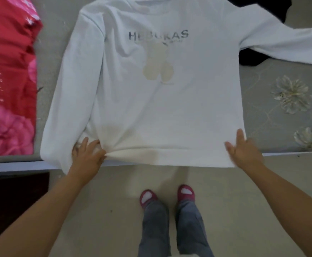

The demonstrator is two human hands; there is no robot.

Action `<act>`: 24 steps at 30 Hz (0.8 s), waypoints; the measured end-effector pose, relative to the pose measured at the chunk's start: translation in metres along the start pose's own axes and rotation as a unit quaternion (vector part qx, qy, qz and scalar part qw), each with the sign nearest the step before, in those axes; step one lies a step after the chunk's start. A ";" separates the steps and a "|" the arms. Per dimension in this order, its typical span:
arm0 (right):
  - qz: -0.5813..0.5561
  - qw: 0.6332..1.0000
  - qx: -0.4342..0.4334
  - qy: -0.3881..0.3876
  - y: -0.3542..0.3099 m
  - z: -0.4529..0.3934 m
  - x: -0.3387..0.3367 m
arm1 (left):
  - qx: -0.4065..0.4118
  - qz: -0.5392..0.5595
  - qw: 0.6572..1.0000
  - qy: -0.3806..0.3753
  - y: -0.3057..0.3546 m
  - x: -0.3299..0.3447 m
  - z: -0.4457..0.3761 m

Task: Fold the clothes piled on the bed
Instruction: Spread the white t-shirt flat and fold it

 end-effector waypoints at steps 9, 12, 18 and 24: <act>0.062 0.997 0.041 0.029 -0.010 0.010 0.003 | -0.128 -0.040 0.988 -0.078 0.015 -0.015 0.003; 0.075 0.997 0.012 0.029 -0.017 0.015 -0.012 | -0.065 -0.050 0.996 -0.022 0.038 -0.040 -0.007; -0.045 0.995 0.002 0.094 0.007 0.006 -0.080 | -0.009 0.000 1.000 0.024 0.107 -0.089 -0.052; -0.170 0.978 0.042 0.112 0.092 -0.039 -0.154 | 0.060 0.021 0.997 0.046 0.208 -0.142 -0.141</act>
Point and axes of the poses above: each hand's wrist, its own z-axis away from the middle knuckle, its own x-axis out of the palm, y = z × x, the point moved 7 cm from there along -z, towards the middle knuckle, and after that the axes turned 9 degrees about -y, right-handed, at the moved point
